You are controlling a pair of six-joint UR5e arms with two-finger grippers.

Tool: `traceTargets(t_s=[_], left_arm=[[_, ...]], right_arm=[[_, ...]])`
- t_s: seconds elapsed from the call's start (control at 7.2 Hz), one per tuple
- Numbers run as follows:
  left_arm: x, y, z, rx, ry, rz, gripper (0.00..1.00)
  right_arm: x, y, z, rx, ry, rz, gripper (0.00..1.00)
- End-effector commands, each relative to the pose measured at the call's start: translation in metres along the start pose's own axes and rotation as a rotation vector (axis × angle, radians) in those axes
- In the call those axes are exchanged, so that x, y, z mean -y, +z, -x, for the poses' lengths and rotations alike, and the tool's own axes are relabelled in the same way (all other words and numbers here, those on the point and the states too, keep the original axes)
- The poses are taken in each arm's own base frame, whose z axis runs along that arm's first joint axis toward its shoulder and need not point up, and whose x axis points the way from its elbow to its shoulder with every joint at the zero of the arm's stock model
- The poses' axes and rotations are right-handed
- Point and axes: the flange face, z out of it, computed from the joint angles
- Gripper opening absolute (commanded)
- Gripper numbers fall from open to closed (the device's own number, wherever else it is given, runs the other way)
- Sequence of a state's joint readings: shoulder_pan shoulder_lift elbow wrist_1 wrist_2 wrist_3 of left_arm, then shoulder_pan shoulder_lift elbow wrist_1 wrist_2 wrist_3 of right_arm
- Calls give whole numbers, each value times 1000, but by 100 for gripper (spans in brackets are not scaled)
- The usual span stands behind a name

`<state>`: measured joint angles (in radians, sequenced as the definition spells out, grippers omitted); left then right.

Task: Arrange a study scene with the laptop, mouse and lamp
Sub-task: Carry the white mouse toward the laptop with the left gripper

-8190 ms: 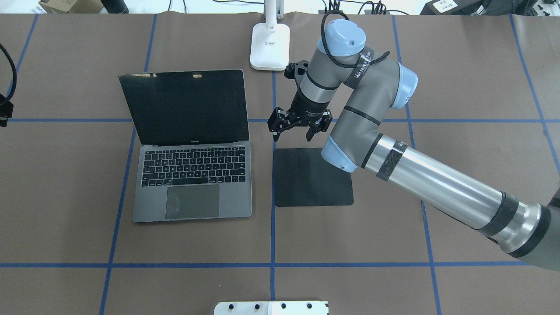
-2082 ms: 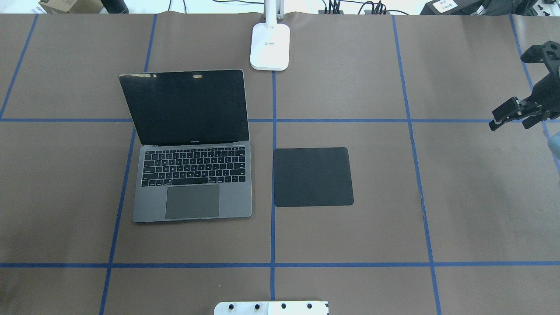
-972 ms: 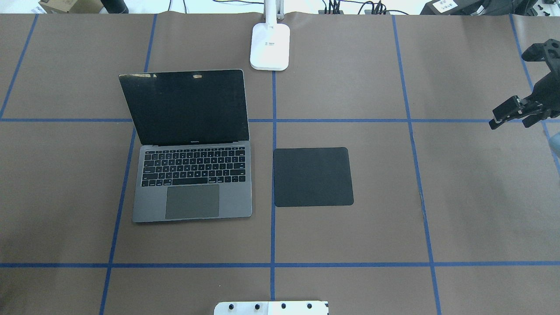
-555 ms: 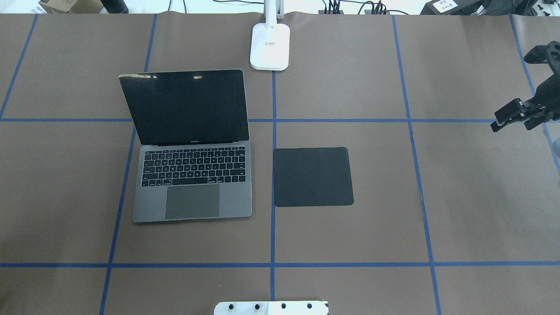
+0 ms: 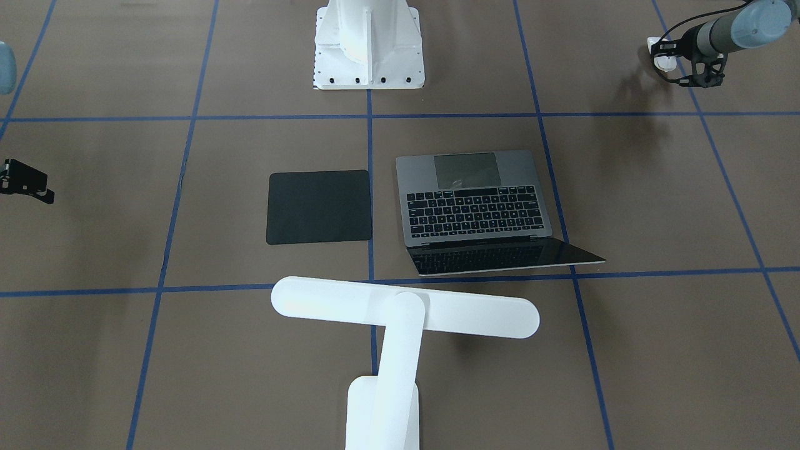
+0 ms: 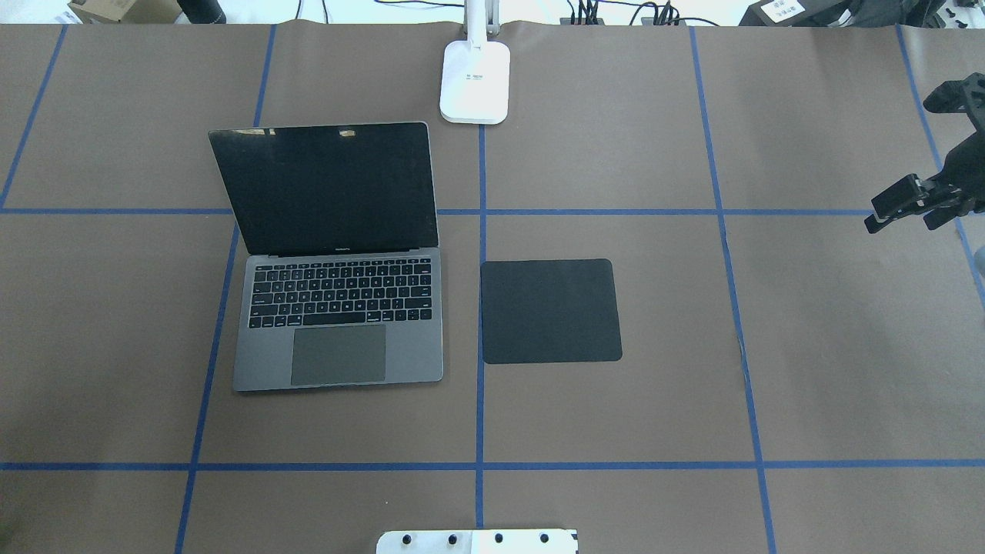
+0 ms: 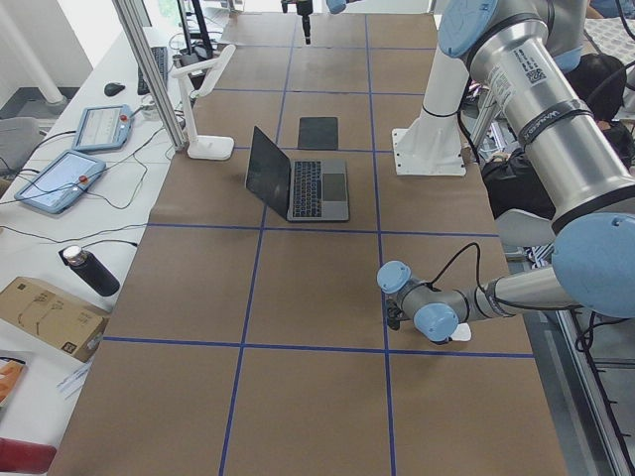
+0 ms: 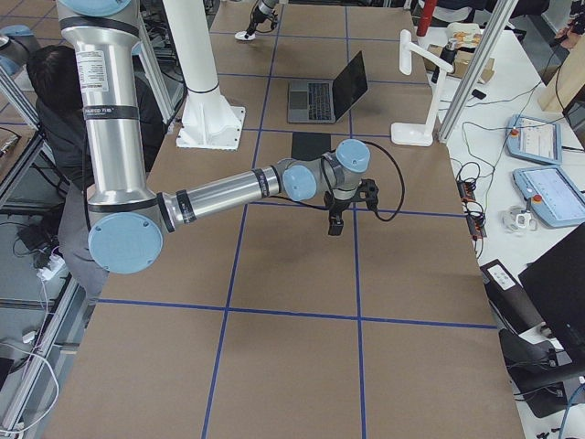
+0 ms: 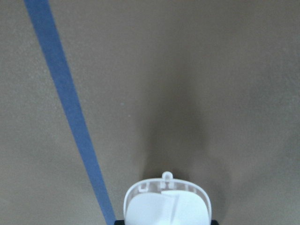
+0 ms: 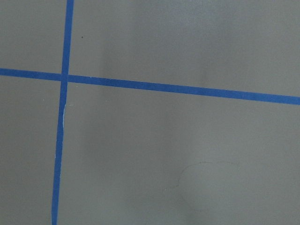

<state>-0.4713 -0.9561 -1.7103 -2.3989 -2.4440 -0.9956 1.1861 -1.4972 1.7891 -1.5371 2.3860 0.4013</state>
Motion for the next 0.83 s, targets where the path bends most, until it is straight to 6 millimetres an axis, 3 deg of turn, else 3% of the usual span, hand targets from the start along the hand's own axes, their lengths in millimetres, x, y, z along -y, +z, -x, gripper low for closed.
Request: traceTargets(t_s=[0.0, 0.42, 0.69], left_arm=[[-1, -13, -28, -47, -29, -14, 41], [28, -31, -131, -172, -109, -14, 42], [25, -46, -166, -221, -114, 0, 42]], right_arm=[[-2, 2, -3, -2, 4, 4, 99], [-2, 2, -3, -2, 4, 4, 99], [-3, 3, -4, -3, 6, 6, 99]])
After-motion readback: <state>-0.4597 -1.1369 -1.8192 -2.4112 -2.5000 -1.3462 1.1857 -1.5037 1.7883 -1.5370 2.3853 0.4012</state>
